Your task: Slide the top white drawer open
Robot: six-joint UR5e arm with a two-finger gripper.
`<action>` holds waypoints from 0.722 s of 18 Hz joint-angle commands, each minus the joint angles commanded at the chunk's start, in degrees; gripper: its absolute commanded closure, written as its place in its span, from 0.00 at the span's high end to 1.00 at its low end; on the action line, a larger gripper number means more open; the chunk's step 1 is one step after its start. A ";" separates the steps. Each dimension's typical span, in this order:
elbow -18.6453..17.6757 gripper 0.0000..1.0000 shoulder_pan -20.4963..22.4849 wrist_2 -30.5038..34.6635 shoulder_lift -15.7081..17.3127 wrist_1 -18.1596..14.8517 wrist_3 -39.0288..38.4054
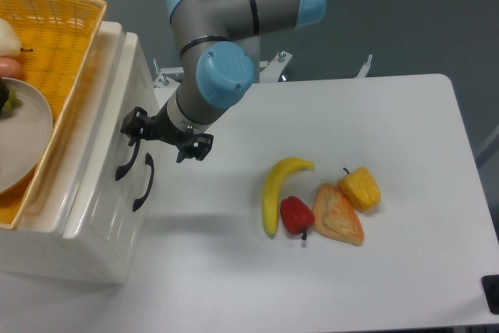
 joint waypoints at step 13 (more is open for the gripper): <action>-1.05 1.00 -0.17 0.09 -0.18 0.18 0.18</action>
